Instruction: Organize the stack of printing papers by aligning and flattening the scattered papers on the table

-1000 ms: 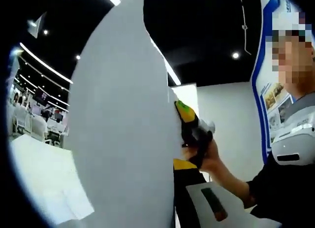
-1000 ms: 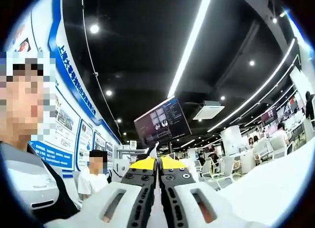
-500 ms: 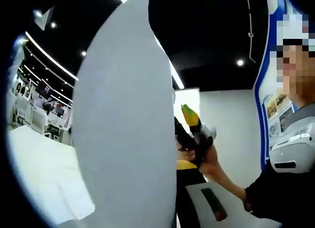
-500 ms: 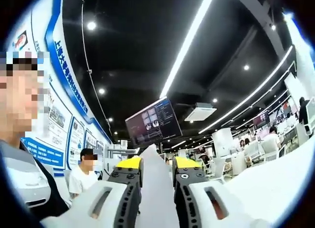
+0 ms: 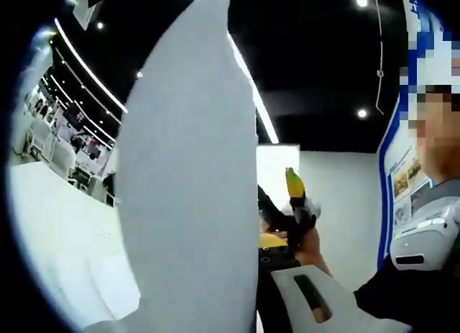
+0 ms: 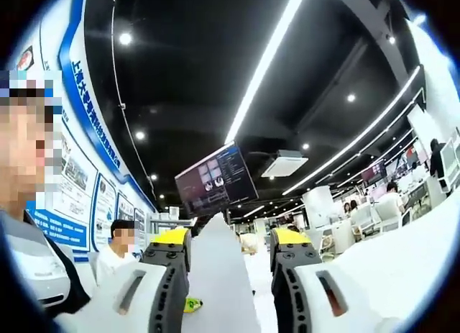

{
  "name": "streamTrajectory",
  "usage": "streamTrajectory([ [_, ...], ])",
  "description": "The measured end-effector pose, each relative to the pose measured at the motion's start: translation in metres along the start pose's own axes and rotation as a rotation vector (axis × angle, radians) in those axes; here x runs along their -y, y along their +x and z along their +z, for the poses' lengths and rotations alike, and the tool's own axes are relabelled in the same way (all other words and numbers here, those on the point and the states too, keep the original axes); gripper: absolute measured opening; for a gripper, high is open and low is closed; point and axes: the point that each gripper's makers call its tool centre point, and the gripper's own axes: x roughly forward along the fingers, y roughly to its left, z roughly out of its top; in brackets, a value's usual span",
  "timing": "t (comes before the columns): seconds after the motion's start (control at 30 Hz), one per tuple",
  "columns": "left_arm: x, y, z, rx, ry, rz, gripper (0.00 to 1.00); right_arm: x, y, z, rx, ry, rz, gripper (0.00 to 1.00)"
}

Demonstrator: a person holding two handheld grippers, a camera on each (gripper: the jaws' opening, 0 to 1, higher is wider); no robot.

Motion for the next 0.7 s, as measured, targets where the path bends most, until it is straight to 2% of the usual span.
streamTrajectory([
  [0.37, -0.021, -0.010, 0.007, 0.039, -0.035, 0.066, 0.06, 0.005, 0.001, -0.002, 0.015, 0.017, -0.037, 0.69],
  [0.7, -0.046, -0.026, 0.012, 0.064, -0.024, 0.140, 0.06, 0.013, 0.001, -0.007, -0.009, 0.005, -0.098, 0.84],
])
